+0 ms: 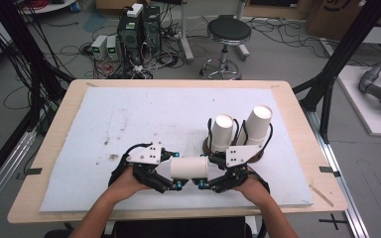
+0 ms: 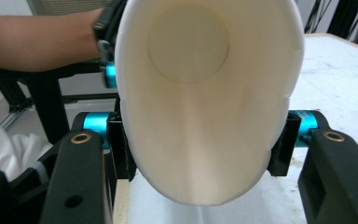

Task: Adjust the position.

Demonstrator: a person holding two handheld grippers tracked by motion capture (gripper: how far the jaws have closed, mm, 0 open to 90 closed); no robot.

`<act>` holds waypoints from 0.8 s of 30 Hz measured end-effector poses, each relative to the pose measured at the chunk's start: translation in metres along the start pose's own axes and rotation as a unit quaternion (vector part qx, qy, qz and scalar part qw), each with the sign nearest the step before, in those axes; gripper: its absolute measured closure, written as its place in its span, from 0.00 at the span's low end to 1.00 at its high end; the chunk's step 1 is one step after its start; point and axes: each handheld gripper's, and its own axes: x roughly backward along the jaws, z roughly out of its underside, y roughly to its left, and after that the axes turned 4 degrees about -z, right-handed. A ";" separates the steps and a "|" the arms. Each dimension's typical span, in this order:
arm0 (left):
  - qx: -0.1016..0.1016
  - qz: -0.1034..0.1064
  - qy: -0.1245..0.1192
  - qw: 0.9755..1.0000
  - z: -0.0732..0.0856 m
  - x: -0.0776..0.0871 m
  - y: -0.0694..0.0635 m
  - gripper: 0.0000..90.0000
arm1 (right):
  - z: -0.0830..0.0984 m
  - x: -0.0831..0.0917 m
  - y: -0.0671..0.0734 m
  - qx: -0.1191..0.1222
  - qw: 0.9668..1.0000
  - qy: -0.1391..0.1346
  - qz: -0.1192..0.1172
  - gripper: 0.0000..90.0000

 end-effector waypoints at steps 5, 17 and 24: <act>0.002 0.014 -0.007 1.000 0.000 0.001 0.000 0.40 | 0.000 -0.001 0.000 -0.008 1.000 -0.007 -0.011 0.41; 0.039 0.028 -0.100 0.994 0.003 0.012 0.006 0.40 | -0.004 0.004 0.003 -0.026 0.996 -0.087 0.020 0.21; 0.033 0.034 -0.076 0.996 0.007 0.004 0.003 0.40 | -0.005 0.001 0.004 -0.014 0.997 -0.080 0.018 0.24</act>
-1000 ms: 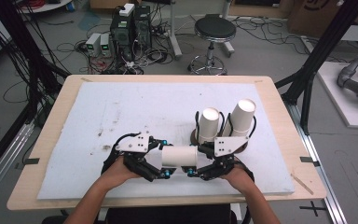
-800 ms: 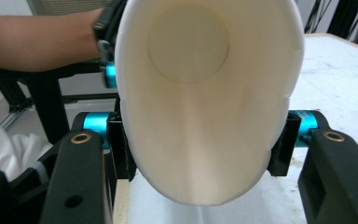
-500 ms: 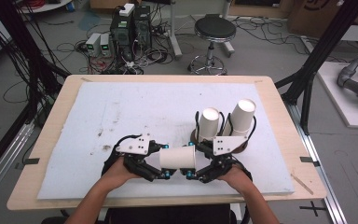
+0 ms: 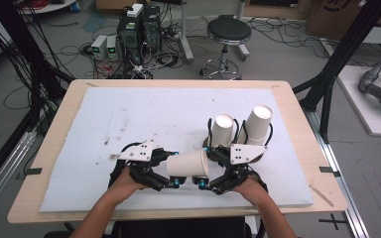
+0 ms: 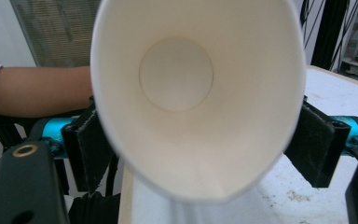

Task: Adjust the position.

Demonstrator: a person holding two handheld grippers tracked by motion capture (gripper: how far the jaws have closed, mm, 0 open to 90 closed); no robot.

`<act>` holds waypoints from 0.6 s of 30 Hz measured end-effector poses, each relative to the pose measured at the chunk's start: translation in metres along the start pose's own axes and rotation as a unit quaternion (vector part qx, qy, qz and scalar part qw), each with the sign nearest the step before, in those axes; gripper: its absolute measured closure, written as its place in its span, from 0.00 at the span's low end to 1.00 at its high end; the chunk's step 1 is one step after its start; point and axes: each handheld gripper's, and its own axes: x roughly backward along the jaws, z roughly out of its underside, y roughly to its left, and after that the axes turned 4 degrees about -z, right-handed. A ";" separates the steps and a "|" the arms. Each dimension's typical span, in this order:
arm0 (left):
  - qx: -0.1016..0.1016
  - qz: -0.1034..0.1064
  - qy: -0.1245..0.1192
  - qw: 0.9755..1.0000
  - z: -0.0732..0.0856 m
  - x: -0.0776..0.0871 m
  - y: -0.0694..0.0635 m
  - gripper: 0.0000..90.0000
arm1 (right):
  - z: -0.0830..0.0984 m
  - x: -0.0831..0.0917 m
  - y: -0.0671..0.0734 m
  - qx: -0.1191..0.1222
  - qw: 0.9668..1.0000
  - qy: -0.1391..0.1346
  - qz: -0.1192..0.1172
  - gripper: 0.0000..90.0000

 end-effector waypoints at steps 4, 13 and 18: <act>-0.005 -0.007 0.012 1.000 0.002 -0.002 -0.001 0.40 | 0.000 0.003 -0.001 0.012 1.000 0.017 -0.007 0.33; -0.002 -0.045 0.056 0.997 0.005 -0.008 0.000 0.34 | -0.001 0.004 -0.002 0.019 0.999 0.037 0.001 0.39; -0.013 -0.073 0.066 0.995 0.001 -0.005 0.000 0.26 | -0.001 0.003 -0.003 0.023 0.997 0.066 0.022 0.39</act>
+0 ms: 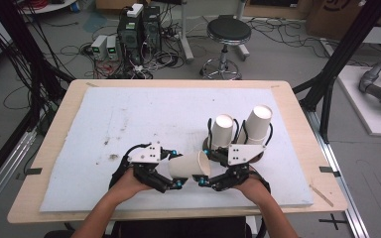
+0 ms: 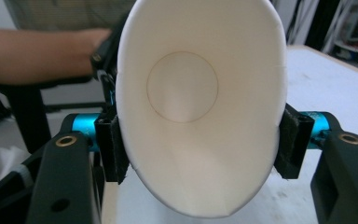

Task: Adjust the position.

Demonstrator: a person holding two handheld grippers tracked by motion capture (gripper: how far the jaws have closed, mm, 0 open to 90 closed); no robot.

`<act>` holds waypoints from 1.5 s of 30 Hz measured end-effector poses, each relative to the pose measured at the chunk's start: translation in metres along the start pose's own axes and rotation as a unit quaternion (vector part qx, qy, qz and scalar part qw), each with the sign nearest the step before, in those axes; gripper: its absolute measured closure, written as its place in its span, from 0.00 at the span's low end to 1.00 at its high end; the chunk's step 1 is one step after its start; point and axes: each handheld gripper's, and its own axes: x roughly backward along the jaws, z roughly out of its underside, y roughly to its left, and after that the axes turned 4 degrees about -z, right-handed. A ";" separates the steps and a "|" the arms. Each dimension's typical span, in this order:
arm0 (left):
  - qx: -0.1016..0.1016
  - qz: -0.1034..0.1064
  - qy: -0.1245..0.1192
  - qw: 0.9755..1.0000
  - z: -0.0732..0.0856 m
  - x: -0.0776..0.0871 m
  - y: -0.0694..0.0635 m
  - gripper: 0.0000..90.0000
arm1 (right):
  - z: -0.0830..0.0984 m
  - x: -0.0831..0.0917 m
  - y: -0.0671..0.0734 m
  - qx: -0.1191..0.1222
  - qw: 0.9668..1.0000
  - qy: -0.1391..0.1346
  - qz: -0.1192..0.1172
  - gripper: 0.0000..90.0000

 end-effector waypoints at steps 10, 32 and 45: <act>-0.014 0.015 0.008 1.000 -0.002 -0.007 -0.004 0.30 | 0.000 0.000 0.000 -0.005 1.000 0.009 -0.005 0.40; 0.024 0.059 -0.065 0.996 0.003 -0.002 0.001 0.37 | -0.003 0.003 0.001 -0.035 0.997 -0.075 -0.010 0.23; 0.015 0.021 -0.018 0.999 0.005 -0.011 -0.004 0.32 | -0.003 0.001 0.000 -0.016 0.998 -0.064 -0.022 0.40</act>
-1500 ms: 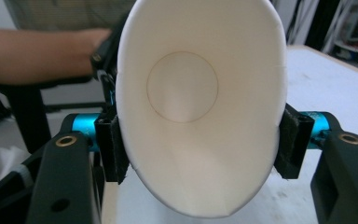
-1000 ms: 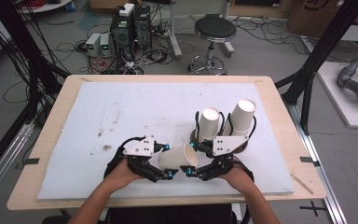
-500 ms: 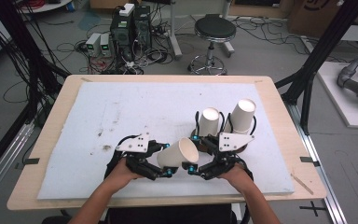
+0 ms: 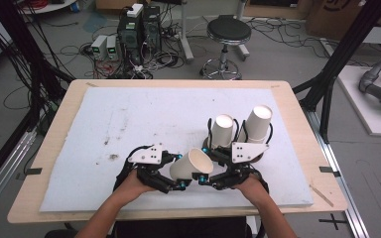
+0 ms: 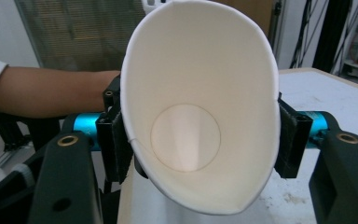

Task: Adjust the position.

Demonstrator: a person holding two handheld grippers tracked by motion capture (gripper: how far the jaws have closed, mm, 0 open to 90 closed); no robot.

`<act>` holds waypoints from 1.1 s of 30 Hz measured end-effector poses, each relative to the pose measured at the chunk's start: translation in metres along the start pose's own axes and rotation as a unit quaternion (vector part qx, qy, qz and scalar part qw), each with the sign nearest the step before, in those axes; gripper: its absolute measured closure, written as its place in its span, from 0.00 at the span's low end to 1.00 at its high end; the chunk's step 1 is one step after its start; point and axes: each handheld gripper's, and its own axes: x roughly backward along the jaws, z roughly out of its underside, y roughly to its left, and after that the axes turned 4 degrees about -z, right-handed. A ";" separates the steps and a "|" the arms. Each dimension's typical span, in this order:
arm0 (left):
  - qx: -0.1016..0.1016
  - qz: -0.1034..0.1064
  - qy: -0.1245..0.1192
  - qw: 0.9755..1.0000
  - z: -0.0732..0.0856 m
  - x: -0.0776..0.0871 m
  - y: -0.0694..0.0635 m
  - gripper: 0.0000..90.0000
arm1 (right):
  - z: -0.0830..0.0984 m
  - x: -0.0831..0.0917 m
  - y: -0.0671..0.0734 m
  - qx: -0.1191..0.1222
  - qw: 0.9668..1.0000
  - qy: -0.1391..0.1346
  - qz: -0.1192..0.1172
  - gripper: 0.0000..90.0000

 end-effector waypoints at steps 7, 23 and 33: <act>-0.020 -0.026 0.007 0.999 -0.008 0.010 0.000 0.27 | 0.001 0.004 -0.004 -0.009 0.999 0.031 0.032 0.40; -0.028 0.003 0.018 0.999 -0.004 0.000 -0.003 0.40 | 0.001 -0.002 -0.002 -0.028 0.999 0.011 0.012 0.32; -0.003 0.014 -0.024 1.000 -0.003 0.005 -0.001 0.40 | -0.001 0.001 -0.002 -0.035 0.999 -0.026 0.013 0.31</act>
